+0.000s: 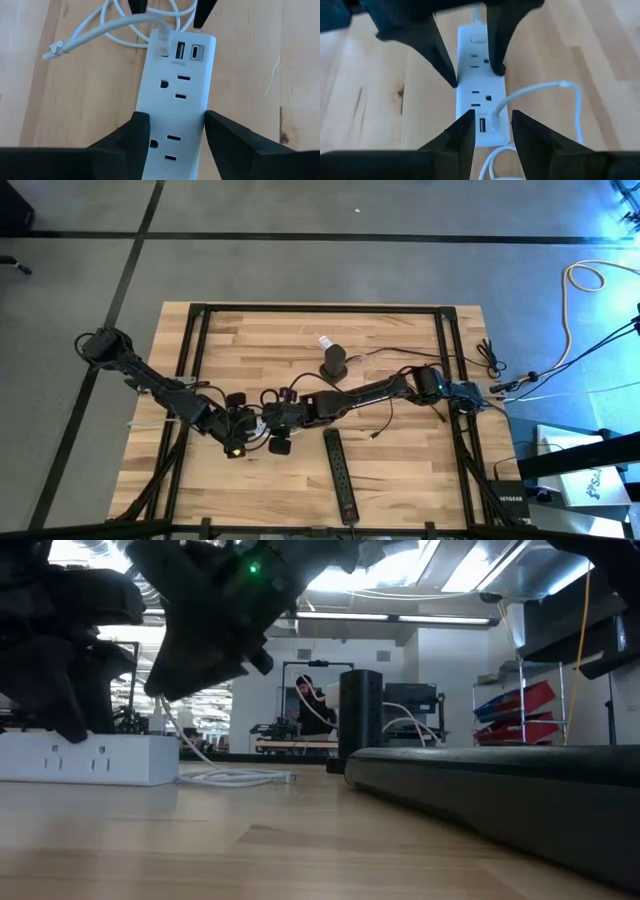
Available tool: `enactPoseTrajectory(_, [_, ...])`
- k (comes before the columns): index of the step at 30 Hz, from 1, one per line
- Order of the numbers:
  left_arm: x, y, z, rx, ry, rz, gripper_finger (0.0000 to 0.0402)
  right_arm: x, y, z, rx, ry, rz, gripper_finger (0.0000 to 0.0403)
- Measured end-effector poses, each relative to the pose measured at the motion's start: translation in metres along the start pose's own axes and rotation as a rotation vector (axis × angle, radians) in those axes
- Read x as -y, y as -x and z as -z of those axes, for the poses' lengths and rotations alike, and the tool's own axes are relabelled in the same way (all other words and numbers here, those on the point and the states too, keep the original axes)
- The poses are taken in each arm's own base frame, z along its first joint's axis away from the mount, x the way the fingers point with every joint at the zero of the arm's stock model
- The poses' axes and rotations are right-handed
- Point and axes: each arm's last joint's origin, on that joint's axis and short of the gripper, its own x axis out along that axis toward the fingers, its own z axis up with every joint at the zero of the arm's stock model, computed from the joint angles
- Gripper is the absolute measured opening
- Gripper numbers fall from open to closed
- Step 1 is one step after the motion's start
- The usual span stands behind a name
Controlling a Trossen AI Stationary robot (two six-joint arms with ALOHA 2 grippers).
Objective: Insert USB
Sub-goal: Insert the white USB cable into the white outlet extension
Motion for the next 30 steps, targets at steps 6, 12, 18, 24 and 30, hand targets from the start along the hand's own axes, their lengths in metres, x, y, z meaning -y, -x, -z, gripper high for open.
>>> enactPoseTrajectory(6, [0.0,0.0,0.0,-0.001,0.001,0.0,0.017,0.0,-0.004,0.003,-0.011,-0.004,0.0,0.011])
enactPoseTrajectory(12, [0.0,0.0,0.0,-0.002,0.001,0.0,0.017,0.002,-0.008,0.002,0.011,0.002,-0.014,0.0099])
enactPoseTrajectory(18, [0.0,0.0,0.0,-0.003,0.002,0.0,0.017,0.003,-0.009,0.003,-0.002,0.003,-0.024,0.0047])
enactPoseTrajectory(24, [0.0,0.0,0.0,-0.005,0.003,-0.001,0.017,0.002,-0.012,0.005,-0.007,0.004,-0.029,0.0027])
enactPoseTrajectory(30, [0.0,0.0,0.0,-0.005,0.004,0.0,0.017,0.005,-0.017,0.008,-0.018,0.002,-0.037,0.0012])
